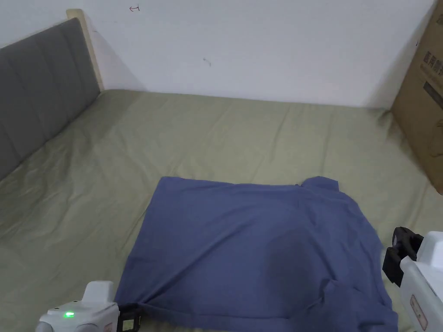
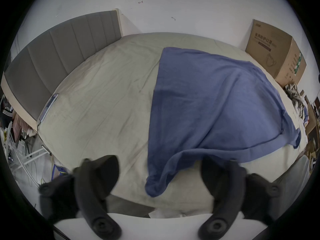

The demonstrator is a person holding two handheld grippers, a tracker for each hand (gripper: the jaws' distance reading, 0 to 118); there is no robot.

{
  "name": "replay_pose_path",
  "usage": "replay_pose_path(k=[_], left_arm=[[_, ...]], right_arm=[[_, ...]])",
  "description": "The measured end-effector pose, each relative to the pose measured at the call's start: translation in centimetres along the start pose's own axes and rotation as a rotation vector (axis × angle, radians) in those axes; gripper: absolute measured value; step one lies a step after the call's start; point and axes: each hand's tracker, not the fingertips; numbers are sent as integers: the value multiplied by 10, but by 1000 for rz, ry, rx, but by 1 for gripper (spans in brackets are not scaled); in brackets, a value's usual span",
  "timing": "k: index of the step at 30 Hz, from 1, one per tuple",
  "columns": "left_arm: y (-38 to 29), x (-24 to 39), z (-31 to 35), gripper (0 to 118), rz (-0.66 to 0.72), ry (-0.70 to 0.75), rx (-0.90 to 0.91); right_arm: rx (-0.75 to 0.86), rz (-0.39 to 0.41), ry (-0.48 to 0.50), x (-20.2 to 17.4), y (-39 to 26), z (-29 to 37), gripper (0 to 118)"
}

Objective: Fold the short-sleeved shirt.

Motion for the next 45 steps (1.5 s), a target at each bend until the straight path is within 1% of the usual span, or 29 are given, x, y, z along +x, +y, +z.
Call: replay_pose_path(k=[1, 2, 3, 4, 5, 6, 7, 8, 10, 11, 12, 15, 17, 18, 20, 22, 23, 24, 25, 26, 29, 32, 35, 37, 40, 45], left_arm=[[0, 1, -4, 56, -7, -4, -2], [-4, 0, -8, 28, -8, -28, -9], [-4, -1, -9, 3, 10, -88, -28], [-5, -1, -8, 2, 37, -103, -13], [-6, 2, -3, 2, 44, -66, 26], [-7, 2, 2, 1, 34, -62, 34], [-8, 1, 5, 1, 30, -65, 37], [-7, 1, 7, 1, 27, -63, 48], [-6, -1, 12, 1, 22, -64, 60], [-4, -2, 15, 1, 22, -65, 66], [-2, -3, 17, 1, 23, -69, 70], [2, -3, 21, 1, 28, -77, 78], [3, -3, 22, 1, 29, -78, 82], [3, -3, 20, 1, 28, -77, 82], [3, -3, 19, 1, 27, -75, 80], [3, -3, 18, 1, 29, -75, 73], [3, -3, 18, 1, 31, -77, 70], [3, -3, 18, 1, 34, -78, 69], [3, -4, 18, 1, 37, -78, 67], [4, -5, 17, 1, 41, -78, 68], [9, -10, 21, 1, 60, -90, 80], [26, -14, 25, 1, 80, -103, 99], [52, -16, 27, 1, 96, -117, 136], [74, -16, 23, 1, 101, -122, 153], [108, -10, 10, 1, 83, -121, 162], [155, -1, -36, 1, 50, -109, 119]], right_arm=[[-4, -2, -4, 2, -1, 0, 0], [-10, -4, -9, 4, -3, 0, 0], [-18, -7, -14, 6, -4, 0, 0], [-28, -10, -18, 9, -6, 0, 0], [-43, -18, -25, 12, -10, -1, 0], [-64, -29, -36, 16, -15, -3, 0], [-94, -38, -46, 20, -21, -6, 2], [-143, -51, -38, 25, -30, -11, 8], [-245, -59, -53, 33, -51, -23, 61], [-327, -65, -44, 37, -65, -33, 84], [-413, -67, -36, 41, -80, -42, 98], [-537, -112, -22, 47, -121, -57, 97], [-616, -118, -10, 46, -144, -62, 97], [-633, -131, -1, 45, -152, -63, 94], [-648, -126, 14, 42, -165, -62, 85], [-656, -119, 33, 40, -172, -62, 67], [-657, -124, 42, 40, -175, -63, 50], [-657, -136, 56, 38, -175, -61, 19], [-649, -146, 67, 38, -174, -61, 2], [-637, -149, 68, 35, -170, -59, 2], [-563, -123, 76, 32, -149, -53, 2], [-490, -146, 88, 37, -119, -53, 2], [-437, -148, 93, 39, -90, -64, 2], [-420, -166, 101, 41, -72, -80, 2], [-412, -170, 98, 42, -59, -113, 2], [-437, -199, 91, 43, -57, -173, 2]])
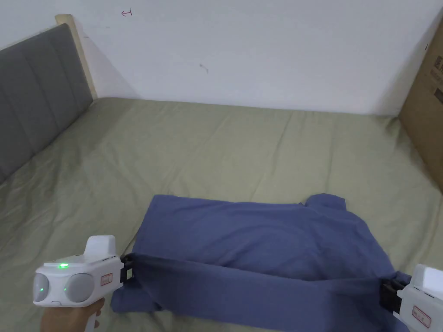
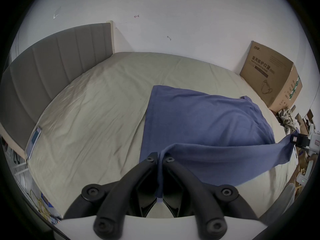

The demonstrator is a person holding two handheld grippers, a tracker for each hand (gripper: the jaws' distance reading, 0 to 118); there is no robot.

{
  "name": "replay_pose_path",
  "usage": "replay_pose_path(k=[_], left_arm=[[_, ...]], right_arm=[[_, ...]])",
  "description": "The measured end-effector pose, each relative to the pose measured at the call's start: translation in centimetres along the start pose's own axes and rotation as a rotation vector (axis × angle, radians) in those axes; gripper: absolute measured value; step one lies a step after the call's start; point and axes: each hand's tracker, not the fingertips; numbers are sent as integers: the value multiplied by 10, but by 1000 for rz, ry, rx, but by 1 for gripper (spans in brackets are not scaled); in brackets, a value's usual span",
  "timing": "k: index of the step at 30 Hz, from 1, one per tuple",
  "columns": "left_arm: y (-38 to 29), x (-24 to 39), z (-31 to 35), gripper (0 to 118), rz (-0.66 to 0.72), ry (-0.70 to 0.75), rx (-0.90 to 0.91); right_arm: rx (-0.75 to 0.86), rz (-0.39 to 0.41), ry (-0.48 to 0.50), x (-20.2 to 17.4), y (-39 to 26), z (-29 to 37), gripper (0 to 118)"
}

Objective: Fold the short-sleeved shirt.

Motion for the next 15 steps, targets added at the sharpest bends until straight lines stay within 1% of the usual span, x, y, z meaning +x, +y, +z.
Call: replay_pose_path(k=[3, 8, 13, 15], left_arm=[[13, 0, -37, 1, -3, 7, -44], [15, 4, -86, 1, -40, 36, -126], [-1, 4, -105, 1, -52, 48, -167], [-2, 4, -101, 2, -52, 49, -149]], right_arm=[[-40, -10, -16, -1, 9, -32, 2], [-126, 8, -61, -4, 9, -79, 2], [-194, -14, -83, 0, -9, -110, 2], [-213, -31, -87, -5, -15, -105, 2]])
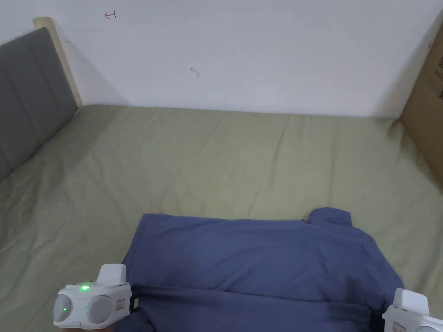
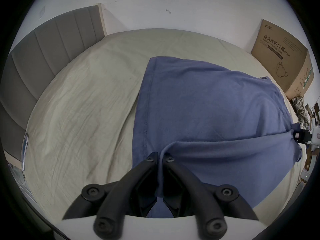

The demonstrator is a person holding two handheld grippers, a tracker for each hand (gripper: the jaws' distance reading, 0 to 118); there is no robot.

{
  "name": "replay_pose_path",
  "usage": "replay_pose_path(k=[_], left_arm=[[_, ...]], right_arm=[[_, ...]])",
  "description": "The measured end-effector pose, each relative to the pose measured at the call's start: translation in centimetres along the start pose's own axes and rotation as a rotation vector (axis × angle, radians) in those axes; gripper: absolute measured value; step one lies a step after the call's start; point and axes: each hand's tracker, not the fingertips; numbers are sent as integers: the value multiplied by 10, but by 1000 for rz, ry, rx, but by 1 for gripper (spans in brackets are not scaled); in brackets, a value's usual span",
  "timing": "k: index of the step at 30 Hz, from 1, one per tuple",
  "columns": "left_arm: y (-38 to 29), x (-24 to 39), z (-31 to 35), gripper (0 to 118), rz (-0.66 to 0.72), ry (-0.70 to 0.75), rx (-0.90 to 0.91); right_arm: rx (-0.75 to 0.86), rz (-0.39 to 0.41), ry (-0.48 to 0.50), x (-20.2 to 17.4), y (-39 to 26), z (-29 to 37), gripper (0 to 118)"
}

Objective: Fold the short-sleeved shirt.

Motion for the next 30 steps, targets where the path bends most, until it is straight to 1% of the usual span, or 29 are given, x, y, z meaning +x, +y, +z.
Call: replay_pose_path(k=[1, 2, 3, 4, 5, 6, 7, 8, 12, 16, 18, 20, 21, 22, 23, 24, 25, 26, 27, 28, 30], left_arm=[[0, 1, 1, 3, -6, 2, 4], [1, 1, 5, 11, -9, 3, 2], [3, 1, 9, 25, -4, 2, -5], [4, 0, 14, 43, 17, -9, -11], [5, -1, 20, 67, 47, -29, -11], [7, -4, 29, 93, 83, -59, 10], [7, -4, 41, 106, 98, -86, 45], [7, -3, 55, 110, 90, -99, 98], [10, 8, 125, 110, 44, -99, 303], [10, 23, 200, 110, -13, -100, 494], [7, 31, 229, 109, -32, -82, 572], [0, 39, 251, 107, -31, -66, 643], [-4, 42, 260, 102, -22, -63, 673], [-9, 45, 267, 95, -18, -68, 711], [-16, 48, 273, 82, -18, -68, 755], [-22, 51, 275, 59, -20, -55, 785], [-27, 55, 278, 40, -19, -33, 797], [-31, 58, 277, 23, -19, -27, 796], [-37, 59, 279, 4, -20, -26, 805], [-41, 60, 280, 0, -24, -39, 810], [-48, 61, 282, 0, -28, -51, 815]], right_arm=[[6, -8, 0, -2, -2, 3, 3], [17, -14, -1, -4, -2, 8, 4], [20, -15, -3, -6, -1, 13, 15], [25, -14, -11, -2, 2, 16, 33], [34, -9, -21, -3, 3, 22, 54], [58, 2, -31, -5, 5, 31, 79], [92, 14, -26, -6, 6, 43, 86], [141, 26, -13, -5, 9, 56, 88], [300, 75, 41, -8, 21, 122, 88], [504, 112, 82, -13, 19, 199, 88], [598, 134, 91, -17, 12, 233, 88], [675, 148, 77, -20, 4, 261, 87], [711, 147, 64, -22, -2, 272, 87], [734, 148, 53, -24, -8, 282, 85], [753, 155, 37, -27, -14, 290, 83], [763, 155, 17, -32, -19, 301, 77], [786, 157, -6, -35, -25, 307, 67], [805, 169, -16, -37, -30, 312, 51], [820, 183, -34, -38, -34, 315, 19], [830, 204, -71, -39, -36, 315, 0], [831, 219, -50, -42, -43, 319, 0]])
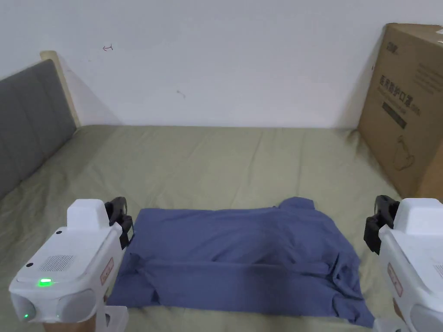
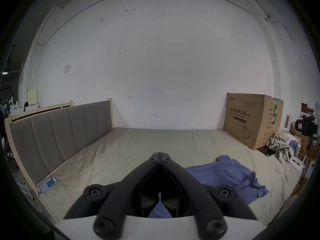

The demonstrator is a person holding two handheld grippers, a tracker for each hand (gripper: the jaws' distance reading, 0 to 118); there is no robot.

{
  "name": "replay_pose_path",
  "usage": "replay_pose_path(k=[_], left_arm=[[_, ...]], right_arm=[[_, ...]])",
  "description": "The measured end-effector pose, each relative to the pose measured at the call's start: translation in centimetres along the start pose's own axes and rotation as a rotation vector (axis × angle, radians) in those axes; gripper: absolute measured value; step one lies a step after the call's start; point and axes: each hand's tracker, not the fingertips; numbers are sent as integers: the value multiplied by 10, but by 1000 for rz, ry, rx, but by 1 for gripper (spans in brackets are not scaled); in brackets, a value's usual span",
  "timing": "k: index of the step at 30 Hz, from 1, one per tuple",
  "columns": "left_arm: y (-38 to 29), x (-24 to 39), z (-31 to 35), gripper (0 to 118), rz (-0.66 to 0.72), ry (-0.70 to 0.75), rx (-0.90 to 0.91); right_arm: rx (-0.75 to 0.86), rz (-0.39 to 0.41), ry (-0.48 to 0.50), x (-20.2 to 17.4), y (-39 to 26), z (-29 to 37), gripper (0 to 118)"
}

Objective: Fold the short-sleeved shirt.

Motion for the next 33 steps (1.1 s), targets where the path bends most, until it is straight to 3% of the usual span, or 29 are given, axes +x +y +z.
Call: replay_pose_path(k=[7, 18, 20, 22, 24, 29, 30, 32, 33], left_arm=[[-4, -4, -1, 0, -25, -23, -70], [-72, -65, -75, 0, 141, 29, -495], [-89, -75, -95, 19, 171, 42, -622], [-111, -83, -116, 71, 201, 77, -746], [-130, -85, -128, 102, 196, 102, -817], [-163, -75, -148, 101, 115, 118, -857], [-169, -73, -153, 94, 108, 125, -868], [-181, -70, -158, 59, 94, 120, -897], [-185, -69, -159, 48, 98, 96, -910]], right_arm=[[-6, -22, 18, 2, -6, -1, 0], [-77, -35, 31, 7, -25, -33, 0], [-96, -36, 31, 8, -30, -42, 0], [-120, -41, 34, 7, -36, -52, 0], [-142, -40, 36, 8, -42, -61, 0], [-198, -31, 33, 11, -59, -81, 0], [-210, -36, 31, 11, -62, -84, 0], [-234, -47, 25, 13, -67, -90, 0], [-242, -51, 23, 15, -71, -93, 0]])
